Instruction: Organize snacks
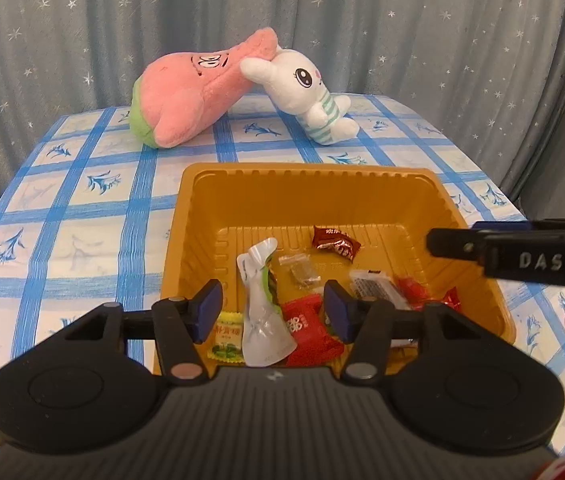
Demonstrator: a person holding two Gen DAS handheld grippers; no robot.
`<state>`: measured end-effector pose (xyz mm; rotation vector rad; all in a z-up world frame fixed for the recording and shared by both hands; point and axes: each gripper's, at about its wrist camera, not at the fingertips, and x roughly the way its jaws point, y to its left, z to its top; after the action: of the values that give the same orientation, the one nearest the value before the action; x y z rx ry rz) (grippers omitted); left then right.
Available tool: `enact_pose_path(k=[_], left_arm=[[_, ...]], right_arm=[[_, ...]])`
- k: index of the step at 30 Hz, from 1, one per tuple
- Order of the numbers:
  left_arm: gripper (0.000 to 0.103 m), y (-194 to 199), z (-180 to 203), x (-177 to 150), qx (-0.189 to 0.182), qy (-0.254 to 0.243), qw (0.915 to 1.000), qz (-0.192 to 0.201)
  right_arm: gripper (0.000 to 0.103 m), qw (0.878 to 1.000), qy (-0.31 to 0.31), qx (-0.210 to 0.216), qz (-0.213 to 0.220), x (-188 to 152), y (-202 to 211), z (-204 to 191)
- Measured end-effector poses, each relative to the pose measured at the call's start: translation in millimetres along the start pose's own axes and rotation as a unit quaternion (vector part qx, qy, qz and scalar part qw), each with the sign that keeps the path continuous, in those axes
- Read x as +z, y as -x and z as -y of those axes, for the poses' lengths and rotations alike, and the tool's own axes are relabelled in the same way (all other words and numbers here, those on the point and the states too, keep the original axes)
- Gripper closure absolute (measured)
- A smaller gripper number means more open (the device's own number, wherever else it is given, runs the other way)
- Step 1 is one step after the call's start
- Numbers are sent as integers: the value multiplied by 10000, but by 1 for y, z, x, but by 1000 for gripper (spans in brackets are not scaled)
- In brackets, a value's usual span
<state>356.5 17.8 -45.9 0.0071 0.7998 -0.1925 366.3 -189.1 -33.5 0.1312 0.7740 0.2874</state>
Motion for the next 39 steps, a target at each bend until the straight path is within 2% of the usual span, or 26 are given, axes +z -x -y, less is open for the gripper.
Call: enact_pose_path(k=[4,11,20,26,30,39], left_arm=[[47,3,-2,-5,5,62,10000,-17],[30,20,1,-11,-12,143,9999,33],[9,58,11,-20,8,259,9995,156],[0,92,23,-31,5,392,9989,243],[0,116,30,-39,87,444,9985,318],[0,174,44,-64,161,532,9972,501]], right_arm=[[45,9999,-96,-79,-4,-3,6,11],[45,9991,-316,-250,-109,-16,24,21],[45,9984,-427,-337,-123,-34,65,18],[43,9983,-402,-367,-193,-45,97,9],[35,9985,-400,-343,-139,-52,122,3],[25,9979,-521,-380,-98,-69,176,-9]])
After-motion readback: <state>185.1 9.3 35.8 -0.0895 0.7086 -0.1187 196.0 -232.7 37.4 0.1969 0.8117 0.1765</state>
